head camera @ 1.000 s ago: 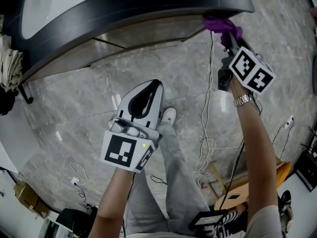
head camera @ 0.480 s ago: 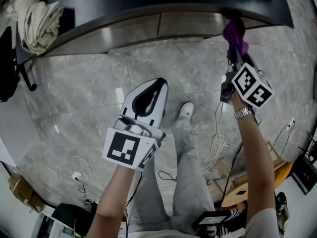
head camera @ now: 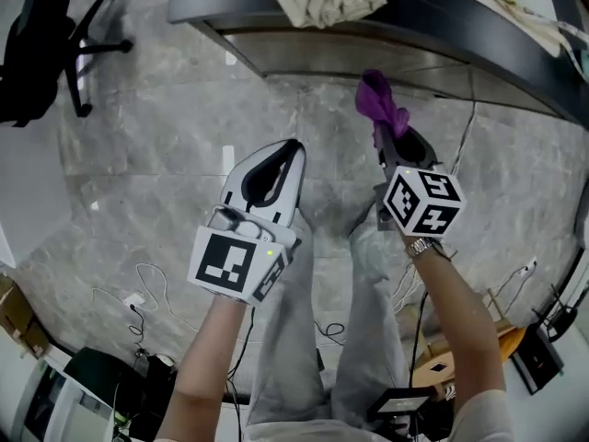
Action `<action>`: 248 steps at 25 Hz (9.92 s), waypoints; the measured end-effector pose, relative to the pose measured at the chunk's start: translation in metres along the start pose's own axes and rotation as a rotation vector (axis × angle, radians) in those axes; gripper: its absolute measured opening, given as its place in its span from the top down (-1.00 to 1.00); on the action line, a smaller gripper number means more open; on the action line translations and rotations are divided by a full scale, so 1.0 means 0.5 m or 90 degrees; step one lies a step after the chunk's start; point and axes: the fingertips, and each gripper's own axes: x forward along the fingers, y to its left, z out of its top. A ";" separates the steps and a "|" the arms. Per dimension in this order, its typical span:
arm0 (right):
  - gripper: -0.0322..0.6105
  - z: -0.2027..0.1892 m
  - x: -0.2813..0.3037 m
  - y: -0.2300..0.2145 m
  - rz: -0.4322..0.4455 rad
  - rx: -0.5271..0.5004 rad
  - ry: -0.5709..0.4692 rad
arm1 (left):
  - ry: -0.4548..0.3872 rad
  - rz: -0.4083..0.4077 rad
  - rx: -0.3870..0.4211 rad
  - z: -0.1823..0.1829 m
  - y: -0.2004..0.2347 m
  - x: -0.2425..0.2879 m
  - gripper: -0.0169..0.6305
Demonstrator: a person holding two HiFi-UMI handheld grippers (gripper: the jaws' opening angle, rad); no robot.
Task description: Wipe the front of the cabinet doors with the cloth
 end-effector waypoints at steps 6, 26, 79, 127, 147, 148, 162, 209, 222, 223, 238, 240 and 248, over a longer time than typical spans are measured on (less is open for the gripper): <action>0.62 0.005 0.104 0.216 0.085 -0.056 0.036 | -0.033 0.048 -0.040 0.005 0.110 -0.081 0.88; 0.62 0.068 0.305 0.279 0.084 -0.057 0.036 | -0.033 0.145 -0.063 -0.025 0.290 -0.201 0.88; 0.62 -0.059 -0.265 -1.130 -0.348 0.288 -0.038 | 0.095 -0.154 0.080 -0.096 -0.637 0.498 0.88; 0.62 -0.055 0.426 0.292 0.022 -0.001 0.139 | -0.023 0.097 -0.081 -0.036 0.327 -0.165 0.88; 0.62 -0.040 0.341 -0.072 -0.022 0.086 0.107 | 0.048 0.033 -0.061 -0.106 0.076 0.026 0.88; 0.62 -0.039 0.329 -0.109 -0.027 0.090 0.106 | 0.054 0.025 -0.062 -0.115 0.046 0.047 0.88; 0.62 -0.047 0.163 -0.599 -0.116 0.132 0.098 | 0.125 -0.099 0.000 -0.147 -0.275 0.355 0.88; 0.62 -0.212 0.215 -0.233 -0.057 0.017 0.158 | 0.119 -0.039 -0.012 -0.151 -0.034 0.145 0.88; 0.62 -0.225 0.417 0.153 0.041 -0.069 0.202 | 0.054 0.070 -0.102 -0.170 0.255 -0.065 0.88; 0.62 -0.231 0.429 0.168 0.040 -0.073 0.207 | 0.051 0.077 -0.107 -0.173 0.274 -0.079 0.88; 0.62 -0.227 0.450 0.231 0.075 -0.098 0.195 | -0.013 0.162 -0.119 -0.189 0.357 -0.170 0.88; 0.62 -0.223 0.426 0.202 0.079 -0.100 0.185 | -0.022 0.169 -0.116 -0.191 0.313 -0.164 0.88; 0.62 -0.235 0.300 0.100 0.120 -0.120 0.185 | -0.062 0.185 -0.151 -0.231 0.109 -0.094 0.88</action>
